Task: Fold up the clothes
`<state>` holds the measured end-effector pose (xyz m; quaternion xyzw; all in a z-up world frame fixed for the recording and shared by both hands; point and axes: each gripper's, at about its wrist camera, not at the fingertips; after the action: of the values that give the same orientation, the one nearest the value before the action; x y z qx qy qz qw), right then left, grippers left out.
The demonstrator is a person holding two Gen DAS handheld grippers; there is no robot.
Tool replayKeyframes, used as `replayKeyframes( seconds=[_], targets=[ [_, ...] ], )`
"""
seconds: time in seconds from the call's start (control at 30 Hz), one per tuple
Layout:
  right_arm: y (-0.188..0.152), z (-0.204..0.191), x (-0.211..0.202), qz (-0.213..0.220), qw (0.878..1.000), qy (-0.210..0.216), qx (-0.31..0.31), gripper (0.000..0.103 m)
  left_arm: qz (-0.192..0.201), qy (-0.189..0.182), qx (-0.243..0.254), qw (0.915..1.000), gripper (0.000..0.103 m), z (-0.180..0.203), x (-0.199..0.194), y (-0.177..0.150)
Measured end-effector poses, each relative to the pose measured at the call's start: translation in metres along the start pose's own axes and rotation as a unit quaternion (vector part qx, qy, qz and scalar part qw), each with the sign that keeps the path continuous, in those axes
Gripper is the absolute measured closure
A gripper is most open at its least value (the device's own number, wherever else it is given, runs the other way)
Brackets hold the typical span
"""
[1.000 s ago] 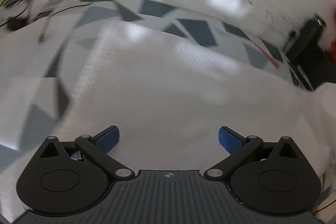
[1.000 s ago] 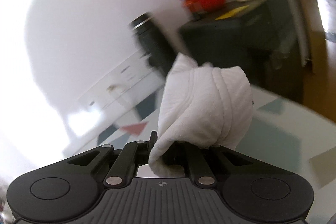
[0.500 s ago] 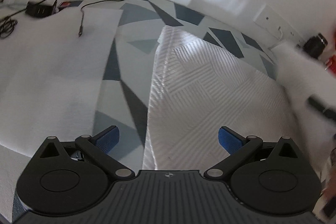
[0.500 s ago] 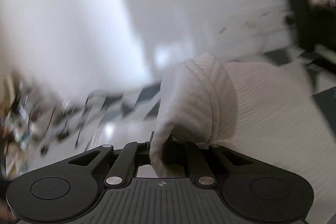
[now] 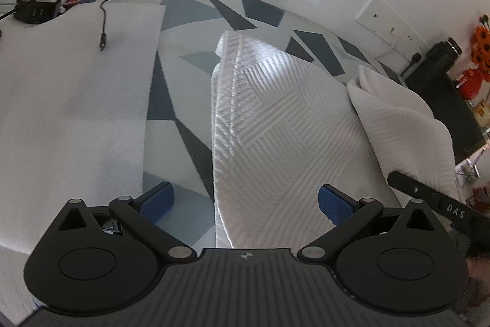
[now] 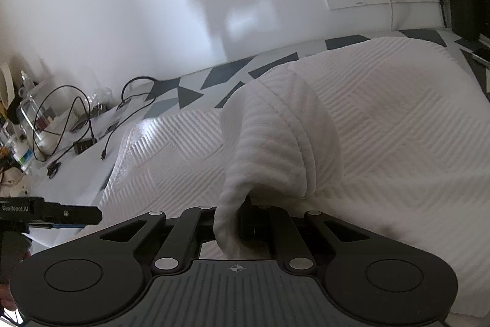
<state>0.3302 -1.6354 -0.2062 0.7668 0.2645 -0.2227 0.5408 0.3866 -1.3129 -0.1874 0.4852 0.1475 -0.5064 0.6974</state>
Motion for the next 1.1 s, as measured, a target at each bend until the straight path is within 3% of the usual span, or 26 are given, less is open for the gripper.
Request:
replayKeyframes(
  seconds=[0.03,0.07,0.13,0.3,0.43,0.63,1.1],
  targets=[
    [0.001,0.001,0.001,0.000,1.000,-0.001,0.001,0.098,-0.004,-0.002,0.004,1.0000,0.015,0.001,0.000,0.001],
    [0.001,0.003,0.002,-0.001,1.000,-0.002,0.003,0.098,-0.010,-0.008,0.009,0.9999,0.035,0.001,-0.001,0.002],
    [0.001,0.003,0.003,-0.002,1.000,-0.003,0.001,0.098,-0.025,-0.009,0.016,0.9995,0.050,0.003,-0.002,0.004],
    [-0.001,0.005,0.006,-0.005,1.000,-0.004,-0.001,0.098,-0.051,0.001,0.034,0.9981,0.057,0.007,-0.010,0.000],
    [-0.003,0.008,0.007,-0.005,1.000,-0.004,0.003,0.098,-0.066,0.016,0.036,0.9971,0.079,0.011,-0.012,-0.012],
    [-0.005,0.016,0.010,-0.003,1.000,-0.010,0.013,0.098,-0.051,0.044,0.061,0.9958,0.082,0.028,-0.007,-0.023],
    [0.013,0.063,0.022,-0.008,0.999,-0.006,0.033,0.099,-0.047,0.051,0.094,0.9931,0.082,0.077,0.041,-0.011]
  ],
)
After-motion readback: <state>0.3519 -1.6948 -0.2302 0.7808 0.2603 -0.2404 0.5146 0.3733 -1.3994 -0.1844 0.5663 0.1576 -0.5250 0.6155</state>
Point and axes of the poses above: each gripper's, at about its wrist camera, not at the fingertips, and x roughly the way its jaws point, z to its right, y to its top, and after that the axes turned 7 degrees about -y, right-handed
